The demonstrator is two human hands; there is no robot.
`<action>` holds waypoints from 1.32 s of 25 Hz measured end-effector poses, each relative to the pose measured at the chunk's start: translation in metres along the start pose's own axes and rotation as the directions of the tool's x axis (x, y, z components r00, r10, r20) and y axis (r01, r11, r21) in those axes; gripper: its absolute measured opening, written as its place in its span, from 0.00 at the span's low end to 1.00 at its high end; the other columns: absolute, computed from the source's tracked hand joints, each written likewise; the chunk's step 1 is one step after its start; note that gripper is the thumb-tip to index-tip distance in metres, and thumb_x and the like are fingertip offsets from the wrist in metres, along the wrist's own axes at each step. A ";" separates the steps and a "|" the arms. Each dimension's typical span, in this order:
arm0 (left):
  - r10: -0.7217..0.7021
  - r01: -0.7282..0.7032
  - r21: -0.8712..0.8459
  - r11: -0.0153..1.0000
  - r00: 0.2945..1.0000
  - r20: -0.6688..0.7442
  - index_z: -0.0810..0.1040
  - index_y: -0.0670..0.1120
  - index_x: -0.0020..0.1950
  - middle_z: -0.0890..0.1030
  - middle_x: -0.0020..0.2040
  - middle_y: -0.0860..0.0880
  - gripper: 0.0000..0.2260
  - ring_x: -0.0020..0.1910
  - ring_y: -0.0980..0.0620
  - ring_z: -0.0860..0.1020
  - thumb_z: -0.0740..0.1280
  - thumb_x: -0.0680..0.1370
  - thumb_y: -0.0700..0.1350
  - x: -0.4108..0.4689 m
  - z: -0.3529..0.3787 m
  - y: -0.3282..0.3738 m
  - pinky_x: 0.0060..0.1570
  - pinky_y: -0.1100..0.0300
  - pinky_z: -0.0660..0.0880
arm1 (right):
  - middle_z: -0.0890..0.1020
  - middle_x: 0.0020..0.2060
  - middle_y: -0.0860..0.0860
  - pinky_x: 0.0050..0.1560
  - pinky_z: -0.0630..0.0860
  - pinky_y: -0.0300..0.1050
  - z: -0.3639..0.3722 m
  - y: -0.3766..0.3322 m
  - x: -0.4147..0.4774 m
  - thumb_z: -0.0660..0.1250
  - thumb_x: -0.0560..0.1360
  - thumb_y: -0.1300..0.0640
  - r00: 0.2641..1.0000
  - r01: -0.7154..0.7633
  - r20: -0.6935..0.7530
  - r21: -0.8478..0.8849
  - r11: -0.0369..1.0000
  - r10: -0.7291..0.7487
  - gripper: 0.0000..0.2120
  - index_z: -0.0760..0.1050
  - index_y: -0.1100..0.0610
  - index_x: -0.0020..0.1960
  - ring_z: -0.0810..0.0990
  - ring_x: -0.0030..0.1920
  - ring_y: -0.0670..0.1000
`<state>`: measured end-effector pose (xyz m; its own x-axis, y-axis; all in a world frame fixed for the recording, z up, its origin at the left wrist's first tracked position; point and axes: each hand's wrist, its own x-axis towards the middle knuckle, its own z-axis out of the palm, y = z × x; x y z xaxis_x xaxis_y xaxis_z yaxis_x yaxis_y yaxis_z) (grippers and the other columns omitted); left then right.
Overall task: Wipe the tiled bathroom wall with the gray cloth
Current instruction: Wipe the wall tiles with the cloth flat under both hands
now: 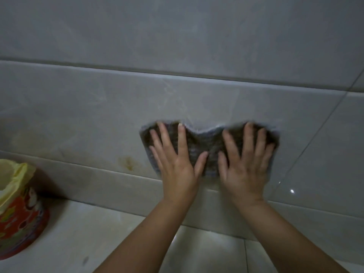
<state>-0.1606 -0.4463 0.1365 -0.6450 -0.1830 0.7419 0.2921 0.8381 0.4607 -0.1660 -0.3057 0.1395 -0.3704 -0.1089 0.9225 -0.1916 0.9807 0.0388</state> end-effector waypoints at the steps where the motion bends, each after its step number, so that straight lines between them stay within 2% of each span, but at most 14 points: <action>1: 0.024 -0.024 -0.016 1.000 0.999 -0.024 0.51 0.52 0.80 0.47 0.80 0.39 0.34 0.79 0.37 0.42 0.61 0.79 0.61 0.013 -0.004 0.011 0.73 0.32 0.49 | 0.56 0.76 0.59 0.75 0.44 0.60 -0.005 0.004 0.017 0.60 0.80 0.50 0.998 -0.055 -0.036 0.025 0.998 0.056 0.26 0.59 0.48 0.76 0.52 0.75 0.63; 3: 0.016 -0.019 -0.046 0.999 0.998 -0.064 0.54 0.50 0.80 0.48 0.80 0.38 0.34 0.79 0.37 0.43 0.63 0.78 0.60 0.032 -0.006 0.033 0.74 0.34 0.45 | 0.58 0.75 0.62 0.76 0.42 0.60 -0.011 0.016 0.035 0.59 0.80 0.52 0.991 -0.118 -0.064 0.041 0.992 0.121 0.25 0.59 0.51 0.76 0.52 0.75 0.65; 5: 0.003 -0.005 -0.027 1.000 0.998 -0.056 0.54 0.50 0.80 0.48 0.80 0.38 0.35 0.79 0.37 0.43 0.64 0.78 0.59 0.027 0.003 0.043 0.74 0.33 0.45 | 0.55 0.75 0.61 0.75 0.43 0.61 -0.009 0.026 0.020 0.58 0.81 0.51 0.993 -0.110 -0.047 -0.005 0.994 0.110 0.25 0.57 0.51 0.77 0.51 0.75 0.64; 8: 0.070 -0.079 0.119 0.990 0.995 0.076 0.50 0.53 0.80 0.45 0.80 0.41 0.37 0.79 0.39 0.40 0.61 0.76 0.61 -0.029 0.032 0.023 0.71 0.29 0.54 | 0.51 0.76 0.58 0.74 0.48 0.63 0.000 0.036 -0.044 0.59 0.80 0.51 0.995 -0.035 0.092 -0.100 0.994 0.045 0.27 0.55 0.49 0.76 0.51 0.75 0.63; 10: 0.074 -0.089 0.121 0.989 0.990 0.124 0.49 0.54 0.79 0.43 0.80 0.42 0.36 0.79 0.40 0.38 0.60 0.76 0.62 -0.055 0.040 0.011 0.68 0.28 0.58 | 0.50 0.76 0.58 0.73 0.50 0.64 0.000 0.041 -0.065 0.61 0.78 0.50 0.988 0.020 0.155 -0.108 0.994 -0.003 0.28 0.56 0.49 0.75 0.51 0.75 0.63; 12: 0.078 -0.082 0.044 0.996 0.994 0.078 0.50 0.54 0.79 0.42 0.80 0.42 0.35 0.79 0.40 0.38 0.61 0.76 0.60 -0.037 0.034 0.028 0.70 0.28 0.52 | 0.52 0.76 0.60 0.75 0.47 0.62 -0.007 0.041 -0.037 0.61 0.78 0.50 0.996 0.010 0.092 -0.073 0.997 -0.003 0.28 0.56 0.49 0.76 0.51 0.75 0.64; 14: 0.095 -0.095 -0.021 0.995 0.995 -0.001 0.54 0.52 0.80 0.45 0.80 0.41 0.34 0.79 0.38 0.41 0.62 0.77 0.59 0.003 0.021 0.056 0.73 0.30 0.45 | 0.56 0.75 0.65 0.75 0.44 0.60 -0.017 0.042 0.011 0.61 0.79 0.51 0.996 -0.083 -0.011 -0.019 0.996 0.083 0.27 0.58 0.51 0.76 0.52 0.74 0.67; 17: 0.110 -0.109 0.029 0.994 0.992 -0.067 0.55 0.51 0.79 0.50 0.80 0.39 0.34 0.79 0.36 0.45 0.63 0.77 0.60 0.028 0.019 0.069 0.73 0.31 0.42 | 0.59 0.73 0.69 0.74 0.45 0.62 -0.018 0.050 0.033 0.59 0.80 0.54 0.986 -0.141 -0.088 -0.025 0.990 0.138 0.27 0.58 0.55 0.77 0.54 0.73 0.69; 20: 0.202 -0.204 0.180 0.962 0.979 0.031 0.50 0.54 0.79 0.45 0.79 0.41 0.37 0.78 0.37 0.45 0.62 0.76 0.62 -0.013 0.039 0.037 0.72 0.30 0.45 | 0.51 0.75 0.64 0.74 0.46 0.64 -0.004 0.052 -0.030 0.58 0.79 0.53 0.995 -0.096 0.018 -0.093 0.991 0.098 0.28 0.54 0.53 0.76 0.50 0.74 0.67; 22: 0.256 -0.270 0.244 0.931 0.963 0.088 0.49 0.55 0.79 0.44 0.80 0.42 0.35 0.79 0.38 0.44 0.60 0.77 0.64 -0.041 0.050 0.005 0.72 0.30 0.49 | 0.50 0.75 0.62 0.74 0.44 0.64 0.007 0.050 -0.063 0.58 0.79 0.53 0.994 -0.063 0.078 -0.108 0.992 0.072 0.27 0.54 0.54 0.75 0.48 0.74 0.66; 25: 0.282 -0.300 0.243 0.923 0.954 0.104 0.48 0.57 0.80 0.41 0.81 0.45 0.36 0.79 0.40 0.44 0.61 0.78 0.64 -0.052 0.048 -0.028 0.73 0.33 0.49 | 0.50 0.74 0.64 0.74 0.45 0.65 0.018 0.032 -0.065 0.55 0.81 0.52 0.990 -0.118 0.062 -0.083 0.990 0.123 0.25 0.53 0.56 0.75 0.49 0.73 0.68; 27: 0.294 -0.308 0.261 0.915 0.951 0.093 0.50 0.57 0.79 0.44 0.80 0.44 0.35 0.79 0.40 0.46 0.61 0.78 0.64 -0.048 0.040 -0.046 0.74 0.34 0.47 | 0.48 0.75 0.63 0.73 0.45 0.65 0.026 0.013 -0.068 0.55 0.81 0.52 0.993 -0.102 0.050 -0.070 0.992 0.106 0.25 0.54 0.57 0.75 0.48 0.74 0.68; 30: 0.290 -0.299 0.295 0.907 0.954 0.074 0.53 0.55 0.78 0.47 0.79 0.43 0.35 0.80 0.41 0.43 0.61 0.77 0.66 -0.037 0.027 -0.083 0.75 0.37 0.44 | 0.41 0.78 0.58 0.74 0.42 0.65 0.041 -0.017 -0.070 0.54 0.81 0.52 0.998 -0.043 0.050 -0.052 0.998 0.045 0.27 0.52 0.55 0.77 0.43 0.77 0.64; 33: 0.226 -0.229 0.291 0.929 0.973 0.044 0.47 0.56 0.80 0.40 0.81 0.44 0.38 0.79 0.41 0.41 0.59 0.76 0.68 -0.030 0.012 -0.129 0.75 0.37 0.44 | 0.45 0.78 0.59 0.73 0.42 0.65 0.058 -0.058 -0.063 0.58 0.78 0.52 0.997 0.044 0.066 -0.045 0.998 -0.041 0.30 0.53 0.53 0.77 0.43 0.77 0.62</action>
<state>-0.1875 -0.5426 0.0492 -0.5929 0.0342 0.8045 0.2137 0.9700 0.1163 -0.1846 -0.3655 0.0572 -0.4213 -0.1594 0.8928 -0.1662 0.9813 0.0967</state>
